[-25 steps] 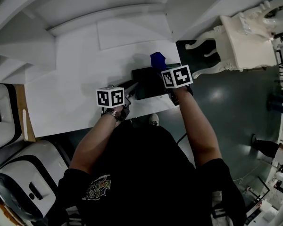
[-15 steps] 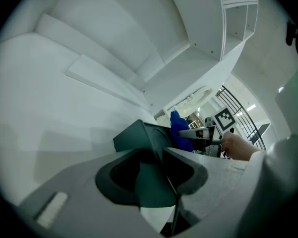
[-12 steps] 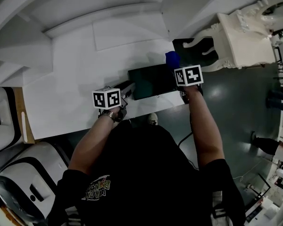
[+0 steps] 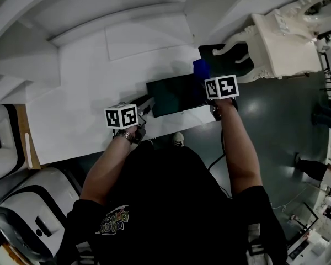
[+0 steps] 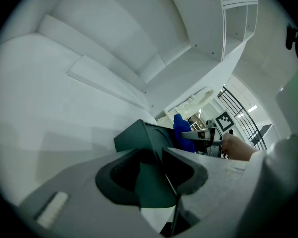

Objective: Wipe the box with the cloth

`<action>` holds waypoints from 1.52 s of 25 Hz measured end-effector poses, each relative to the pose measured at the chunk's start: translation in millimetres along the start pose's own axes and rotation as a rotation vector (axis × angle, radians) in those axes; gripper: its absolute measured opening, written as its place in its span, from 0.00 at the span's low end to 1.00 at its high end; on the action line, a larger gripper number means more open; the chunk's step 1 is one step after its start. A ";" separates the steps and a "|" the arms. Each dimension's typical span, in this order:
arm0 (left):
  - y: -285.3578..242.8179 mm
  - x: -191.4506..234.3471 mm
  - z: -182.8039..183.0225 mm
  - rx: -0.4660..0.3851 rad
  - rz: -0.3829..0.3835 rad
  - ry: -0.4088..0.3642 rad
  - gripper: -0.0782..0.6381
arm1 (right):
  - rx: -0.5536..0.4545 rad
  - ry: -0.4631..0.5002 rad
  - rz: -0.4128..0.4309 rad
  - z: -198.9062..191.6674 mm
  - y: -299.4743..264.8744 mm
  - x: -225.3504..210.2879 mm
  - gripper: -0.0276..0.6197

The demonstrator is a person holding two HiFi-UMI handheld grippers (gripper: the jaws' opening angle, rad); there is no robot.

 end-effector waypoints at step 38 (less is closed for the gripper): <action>35.3 -135.5 -53.5 -0.235 0.070 -0.219 0.11 | -0.349 0.043 0.424 -106.5 88.4 -30.9 0.19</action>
Point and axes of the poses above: the fingertips, and each gripper's own axes: y backward along the fingers, x to its left, z out of its top, the point moved 8 cm from there along y, backward along the fingers, and after that the axes turned 6 degrees about x, right-handed, at the moved point
